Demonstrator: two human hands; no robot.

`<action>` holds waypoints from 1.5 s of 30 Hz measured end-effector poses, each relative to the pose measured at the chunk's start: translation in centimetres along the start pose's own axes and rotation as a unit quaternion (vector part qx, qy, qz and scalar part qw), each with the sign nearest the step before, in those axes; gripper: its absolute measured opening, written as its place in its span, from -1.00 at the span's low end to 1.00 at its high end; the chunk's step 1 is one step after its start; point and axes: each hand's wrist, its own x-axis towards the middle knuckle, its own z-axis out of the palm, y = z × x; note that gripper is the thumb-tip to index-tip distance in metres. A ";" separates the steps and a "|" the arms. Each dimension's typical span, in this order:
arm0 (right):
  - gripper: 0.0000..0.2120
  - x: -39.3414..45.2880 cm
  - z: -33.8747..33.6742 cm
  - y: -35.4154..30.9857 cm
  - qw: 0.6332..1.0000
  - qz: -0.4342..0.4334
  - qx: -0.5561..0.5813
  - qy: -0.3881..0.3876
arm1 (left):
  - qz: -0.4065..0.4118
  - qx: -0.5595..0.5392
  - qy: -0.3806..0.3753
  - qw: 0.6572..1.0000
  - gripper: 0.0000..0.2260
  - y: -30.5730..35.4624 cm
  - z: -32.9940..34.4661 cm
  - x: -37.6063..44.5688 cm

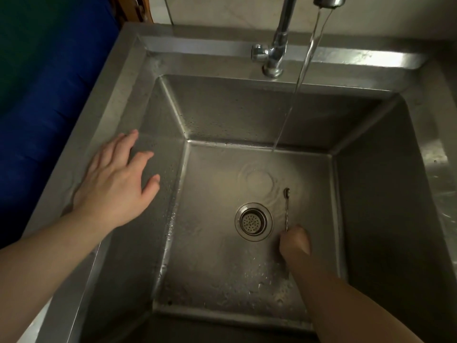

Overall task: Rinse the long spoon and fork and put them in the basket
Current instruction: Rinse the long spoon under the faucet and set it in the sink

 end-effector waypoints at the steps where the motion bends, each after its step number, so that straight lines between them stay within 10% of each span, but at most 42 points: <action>1: -0.77 0.0 0.1 0.1 1.000 -0.006 -0.009 -0.009 | 0.001 0.000 -0.001 1.000 -0.50 0.0 0.0 0.0; 17: -0.71 -1.4 -1.1 0.1 0.998 -0.010 0.027 -0.047 | 0.004 -0.001 0.009 1.000 -0.57 -0.2 0.3 0.0; 30: -0.87 -11.2 -6.2 -5.6 0.976 -0.188 0.105 -0.034 | 0.003 -0.051 -0.030 0.998 -0.51 0.6 -1.8 -1.0; 45: -0.91 -34.2 -5.0 -21.6 0.872 -0.430 0.169 -0.162 | -0.129 -0.157 0.197 0.959 -0.65 -11.8 -19.6 -12.3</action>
